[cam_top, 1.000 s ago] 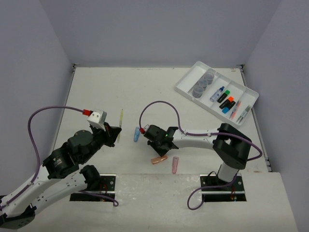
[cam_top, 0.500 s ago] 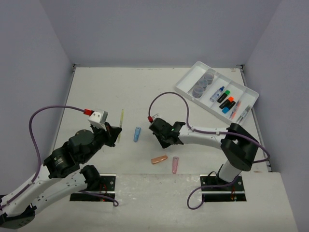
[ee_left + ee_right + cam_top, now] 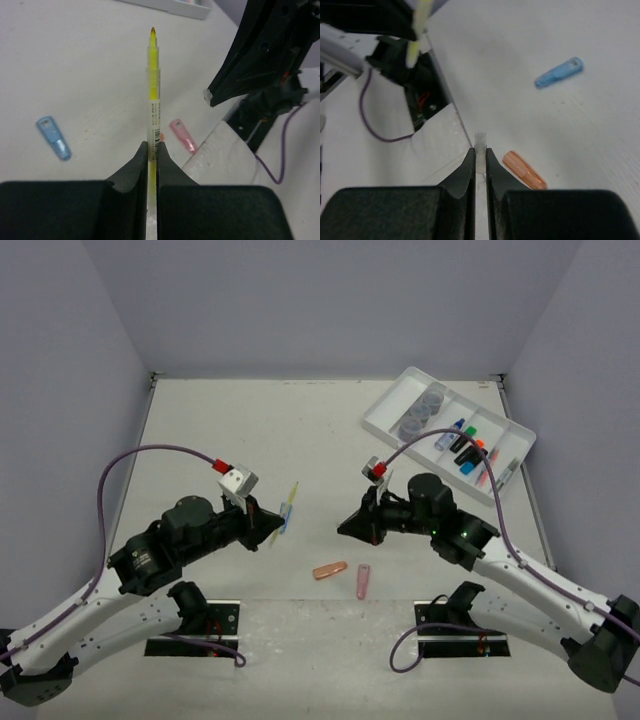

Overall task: Sort the stationery into containers
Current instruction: Pick up the pen cap from the center of the board, then close the pen cap on the pen.

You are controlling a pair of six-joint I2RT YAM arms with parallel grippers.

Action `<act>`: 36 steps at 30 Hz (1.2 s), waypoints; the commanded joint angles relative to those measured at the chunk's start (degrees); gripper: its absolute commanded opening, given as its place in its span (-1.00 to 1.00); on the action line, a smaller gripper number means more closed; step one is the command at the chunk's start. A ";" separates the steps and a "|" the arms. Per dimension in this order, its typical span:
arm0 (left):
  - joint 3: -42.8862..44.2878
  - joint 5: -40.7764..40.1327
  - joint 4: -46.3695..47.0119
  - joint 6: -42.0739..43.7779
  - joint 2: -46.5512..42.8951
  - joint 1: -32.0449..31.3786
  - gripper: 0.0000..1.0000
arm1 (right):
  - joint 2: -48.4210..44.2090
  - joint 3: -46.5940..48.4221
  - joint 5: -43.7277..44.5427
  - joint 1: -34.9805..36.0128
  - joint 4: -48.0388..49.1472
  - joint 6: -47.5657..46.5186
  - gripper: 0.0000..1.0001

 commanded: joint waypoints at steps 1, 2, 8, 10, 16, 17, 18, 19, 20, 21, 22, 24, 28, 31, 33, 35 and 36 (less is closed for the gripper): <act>-1.08 21.28 11.99 2.47 -1.50 -0.09 -1.00 | -12.46 -5.66 -26.31 0.32 12.72 -8.48 -1.00; -2.05 23.33 14.58 2.13 -1.64 -0.09 -1.00 | -14.38 -6.93 -28.68 0.32 13.65 -9.24 -1.00; -6.33 35.88 26.26 0.07 -4.30 -0.09 -1.00 | -16.93 -4.17 -32.72 0.23 10.21 -11.84 -1.00; -6.71 36.03 26.96 -0.07 -4.73 -0.15 -1.00 | -16.79 -3.48 -33.23 0.23 9.89 -12.03 -1.00; -6.87 36.99 27.73 0.25 -4.23 -0.13 -1.00 | -17.67 -2.91 -34.57 0.28 12.24 -10.13 -1.00; -7.04 37.20 27.95 0.25 -4.12 -0.18 -1.00 | -17.72 -3.12 -35.01 0.23 13.49 -9.26 -1.00; -7.18 37.25 28.19 0.25 -4.07 -0.18 -1.00 | -17.73 -3.22 -35.40 0.28 14.42 -8.57 -1.00; -7.32 37.31 28.42 0.23 -4.04 -0.16 -1.00 | -17.73 -3.27 -35.65 0.32 15.27 -7.88 -1.00; -7.43 37.36 28.53 0.14 -4.01 -0.09 -1.00 | -17.73 -3.23 -34.92 0.29 16.10 -6.93 -1.00; -7.62 37.25 28.53 0.05 -3.95 -0.11 -1.00 | -17.77 -3.27 -32.17 0.23 17.32 -5.33 -1.00; -7.88 36.93 29.13 -0.08 -3.96 -0.18 -1.00 | -17.93 -3.26 -27.05 0.23 18.24 -3.31 -1.00; -8.28 35.27 31.64 -0.69 -4.14 -0.18 -1.00 | -18.13 -3.52 -7.19 0.28 21.21 6.37 -1.00; -10.40 30.09 37.29 -4.14 -4.39 -0.17 -1.00 | -19.00 -8.35 11.88 0.32 34.24 26.39 -1.00; -12.36 27.82 41.46 -6.72 -3.28 -0.18 -1.00 | -18.79 -10.40 17.37 1.17 44.91 30.57 -1.00; -12.71 27.10 44.20 -8.81 -2.37 -0.18 -1.00 | -18.07 -9.54 20.05 2.05 45.53 29.59 -1.00; -13.47 25.32 46.22 -10.75 -1.15 -0.18 -1.00 | -16.14 -8.72 20.94 2.81 48.69 29.24 -1.00; -13.72 24.66 47.53 -11.67 -0.61 -0.18 -1.00 | -14.90 -8.15 20.80 2.86 49.91 29.28 -1.00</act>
